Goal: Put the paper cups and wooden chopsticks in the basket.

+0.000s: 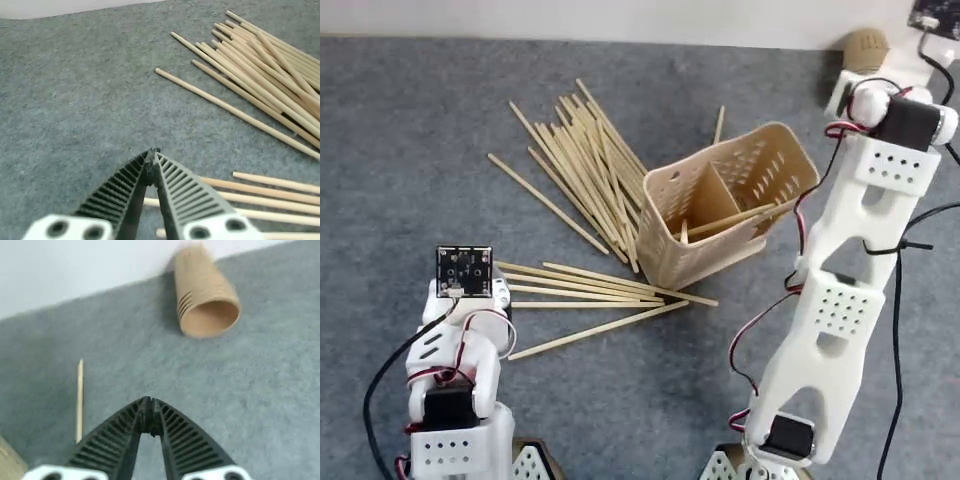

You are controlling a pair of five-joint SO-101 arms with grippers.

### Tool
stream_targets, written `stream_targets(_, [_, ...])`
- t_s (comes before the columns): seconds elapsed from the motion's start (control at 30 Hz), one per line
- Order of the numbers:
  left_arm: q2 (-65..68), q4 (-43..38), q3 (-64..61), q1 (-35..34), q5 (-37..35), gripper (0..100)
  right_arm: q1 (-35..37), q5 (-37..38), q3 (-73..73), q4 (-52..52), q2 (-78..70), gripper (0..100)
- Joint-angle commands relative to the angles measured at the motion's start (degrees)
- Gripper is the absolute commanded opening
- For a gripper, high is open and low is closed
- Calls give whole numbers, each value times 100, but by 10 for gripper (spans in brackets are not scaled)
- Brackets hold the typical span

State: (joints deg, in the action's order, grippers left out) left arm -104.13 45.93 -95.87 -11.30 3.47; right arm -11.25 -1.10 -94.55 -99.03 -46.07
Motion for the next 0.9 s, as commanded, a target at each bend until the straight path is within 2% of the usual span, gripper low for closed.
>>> stream_targets(0.0, [-40, 343, -127, -66, 53, 7, -127, 79, -760, -224, 673, 6])
stream_targets(0.2, [-48, 1196, -127, -31, 35, 8, -585, 360, -655, -233, 1560, 5])
stream_targets(0.3, [-48, 1363, -127, -48, 35, 7, -822, 501, 84, -233, 2369, 5])
stream_targets(0.5, [-48, 2101, -127, -31, 35, 8, -1191, 519, 3020, -215, 4470, 5])
stream_targets(0.67, [-57, 3209, -127, -40, 35, 8, -1182, 598, 5402, -119, 6035, 5])
stream_targets(0.87, [-48, 3156, -127, -40, 35, 8, -1191, 809, 7855, 268, 7679, 5])
